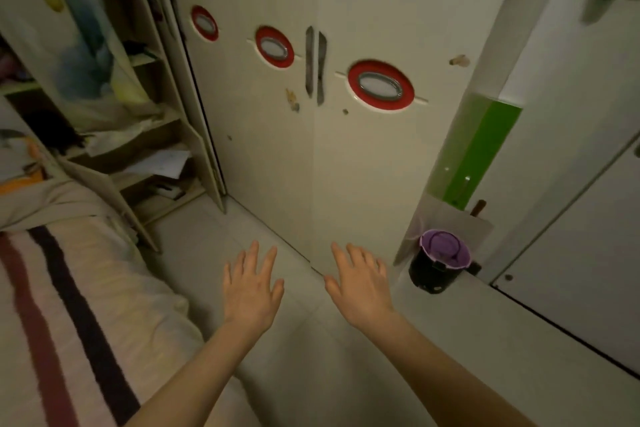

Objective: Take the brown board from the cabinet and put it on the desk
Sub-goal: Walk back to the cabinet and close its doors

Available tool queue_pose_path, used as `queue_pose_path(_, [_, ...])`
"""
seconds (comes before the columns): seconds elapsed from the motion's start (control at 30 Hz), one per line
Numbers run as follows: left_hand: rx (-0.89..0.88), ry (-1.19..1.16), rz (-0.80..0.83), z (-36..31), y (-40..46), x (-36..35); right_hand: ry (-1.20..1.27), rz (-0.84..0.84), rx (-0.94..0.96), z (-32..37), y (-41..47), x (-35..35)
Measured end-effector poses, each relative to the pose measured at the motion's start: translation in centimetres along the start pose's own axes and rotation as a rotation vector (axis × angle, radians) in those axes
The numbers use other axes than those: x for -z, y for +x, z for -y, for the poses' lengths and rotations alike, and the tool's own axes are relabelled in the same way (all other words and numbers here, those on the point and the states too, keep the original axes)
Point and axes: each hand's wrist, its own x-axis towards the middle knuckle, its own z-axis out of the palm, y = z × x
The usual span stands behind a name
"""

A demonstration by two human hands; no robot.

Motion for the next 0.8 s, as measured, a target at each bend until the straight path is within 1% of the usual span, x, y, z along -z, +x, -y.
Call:
queue_pose_path(0.1, [0.067, 0.018, -0.053, 2.0, 4.2, 0.4, -0.021, 0.020, 0.077, 0.7, 7.2, -0.1])
queue_pose_path(0.2, [0.193, 0.006, -0.001, 4.9, 8.9, 0.5, -0.033, 0.006, 0.165, 2.2, 14.7, -1.1])
queue_pose_path(0.3, [0.252, 0.002, -0.093, 7.8, 14.5, 0.5, -0.021, 0.007, 0.243, 4.1, 22.4, -2.3])
queue_pose_path(0.4, [0.372, 0.036, -0.057, 10.4, 20.3, 1.0, -0.034, 0.063, 0.347, 5.8, 29.9, -2.7])
queue_pose_path(0.53, [0.519, 0.012, -0.047, 13.3, 27.1, 0.9, -0.087, 0.076, 0.470, 8.2, 40.0, -3.5])
queue_pose_path(0.67, [0.613, -0.007, -0.060, 17.4, 32.2, 1.4, -0.053, 0.180, 0.562, 12.0, 48.9, -4.9])
queue_pose_path(0.8, [0.675, 0.018, -0.039, 24.0, 38.1, 2.0, 0.021, 0.137, 0.612, 16.8, 57.1, -6.6])
